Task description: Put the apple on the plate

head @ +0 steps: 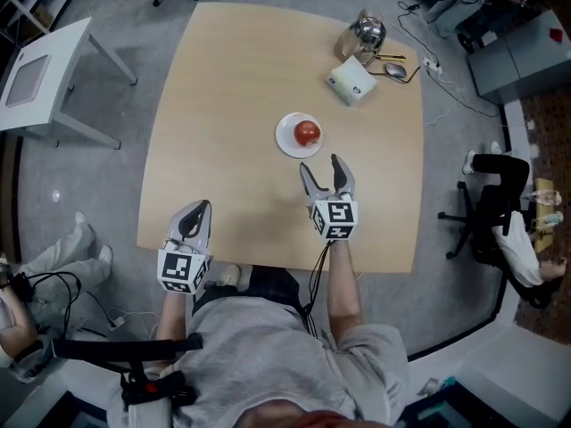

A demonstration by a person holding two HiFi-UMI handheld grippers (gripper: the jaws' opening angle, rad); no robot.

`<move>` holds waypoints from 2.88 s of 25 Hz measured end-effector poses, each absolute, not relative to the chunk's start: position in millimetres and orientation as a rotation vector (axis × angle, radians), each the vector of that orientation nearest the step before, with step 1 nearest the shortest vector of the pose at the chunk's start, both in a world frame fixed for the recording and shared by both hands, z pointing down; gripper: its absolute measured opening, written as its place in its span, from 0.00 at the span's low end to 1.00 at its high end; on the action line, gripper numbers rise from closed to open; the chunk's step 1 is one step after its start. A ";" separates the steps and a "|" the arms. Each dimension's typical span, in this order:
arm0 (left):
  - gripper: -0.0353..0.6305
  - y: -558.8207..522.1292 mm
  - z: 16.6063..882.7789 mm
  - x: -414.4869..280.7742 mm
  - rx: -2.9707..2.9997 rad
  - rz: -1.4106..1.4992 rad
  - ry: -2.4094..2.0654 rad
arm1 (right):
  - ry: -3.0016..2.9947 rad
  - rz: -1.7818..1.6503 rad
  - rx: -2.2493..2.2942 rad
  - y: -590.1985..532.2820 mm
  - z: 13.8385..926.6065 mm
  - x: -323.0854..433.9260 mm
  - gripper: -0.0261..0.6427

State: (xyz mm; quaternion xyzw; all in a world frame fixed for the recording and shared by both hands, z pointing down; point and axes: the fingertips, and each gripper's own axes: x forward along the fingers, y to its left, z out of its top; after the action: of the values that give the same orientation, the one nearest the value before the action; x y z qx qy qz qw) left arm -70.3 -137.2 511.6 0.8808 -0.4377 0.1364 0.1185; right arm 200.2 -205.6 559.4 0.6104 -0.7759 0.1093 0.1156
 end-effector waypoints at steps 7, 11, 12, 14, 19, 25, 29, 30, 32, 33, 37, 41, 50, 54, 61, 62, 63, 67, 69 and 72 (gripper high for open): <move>0.08 -124.5 495.4 -71.1 2.623 0.366 -1.244 | -2.294 0.275 1.809 -165.1 525.7 186.6 0.46; 0.08 -116.7 502.8 -63.1 2.652 0.336 -1.222 | -2.294 0.253 1.830 -144.7 526.3 186.8 0.42; 0.08 -114.2 504.5 -60.4 2.660 0.327 -1.214 | -2.294 0.249 1.834 -139.0 526.8 186.5 0.42; 0.08 -108.5 500.3 -59.8 2.676 0.316 -1.198 | -2.297 0.246 1.842 -127.0 521.3 180.7 0.39; 0.08 -96.8 498.3 -61.9 2.707 0.298 -1.162 | -2.295 0.236 1.868 -102.7 513.8 169.0 0.36; 0.08 -71.5 462.8 -75.5 2.727 0.279 -1.140 | -2.281 0.232 1.932 -65.2 472.9 159.7 0.29; 0.08 -66.4 455.3 -78.2 2.750 0.256 -1.134 | -2.266 0.228 1.981 -46.2 465.4 159.6 0.24; 0.08 -65.5 454.0 -79.1 2.756 0.251 -1.131 | -2.264 0.230 1.991 -41.7 464.8 158.0 0.23; 0.08 -63.4 451.6 -80.4 2.765 0.245 -1.125 | -2.261 0.238 2.008 -33.3 464.4 154.0 0.21; 0.08 -62.0 450.2 -80.5 2.770 0.242 -1.121 | -2.260 0.242 2.015 -29.4 464.3 152.2 0.20; 0.08 -55.8 444.8 -78.2 2.793 0.226 -1.102 | -2.249 0.244 2.038 -15.0 463.7 147.9 0.18; 0.08 -50.5 441.0 -80.9 2.811 0.213 -1.089 | -2.228 0.212 2.070 -3.8 458.7 146.5 0.12; 0.08 -45.9 434.8 -83.0 2.841 0.183 -1.068 | -2.232 0.202 2.082 14.2 452.0 138.5 0.05; 0.08 -40.9 433.4 -82.0 2.858 0.177 -1.052 | -2.230 0.211 2.075 26.1 455.2 133.5 0.05; 0.08 -36.2 430.5 -84.9 2.873 0.174 -1.038 | -2.213 0.208 2.113 39.6 452.7 132.0 0.05; 0.08 -35.6 430.5 -84.4 2.875 0.174 -1.036 | -2.212 0.206 2.117 40.3 452.6 132.6 0.05; 0.08 -35.0 430.5 -83.9 2.878 0.174 -1.034 | -2.211 0.205 2.120 40.8 452.7 133.3 0.05; 0.08 -34.2 429.3 -83.8 2.883 0.173 -1.031 | -2.211 0.202 2.126 41.8 452.0 133.8 0.05; 0.08 -34.3 428.3 -84.3 2.885 0.172 -1.031 | -2.212 0.202 2.127 41.8 451.2 133.4 0.05; 0.08 -34.2 426.4 -84.0 2.885 0.171 -1.032 | -2.215 0.200 2.125 41.4 449.3 133.7 0.05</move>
State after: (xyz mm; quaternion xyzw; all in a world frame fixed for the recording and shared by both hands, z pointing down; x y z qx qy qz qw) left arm -84.0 -34.2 426.4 0.9394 -0.3362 0.0558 0.0363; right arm 133.7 41.4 449.3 0.6905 -0.7196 0.0650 0.0327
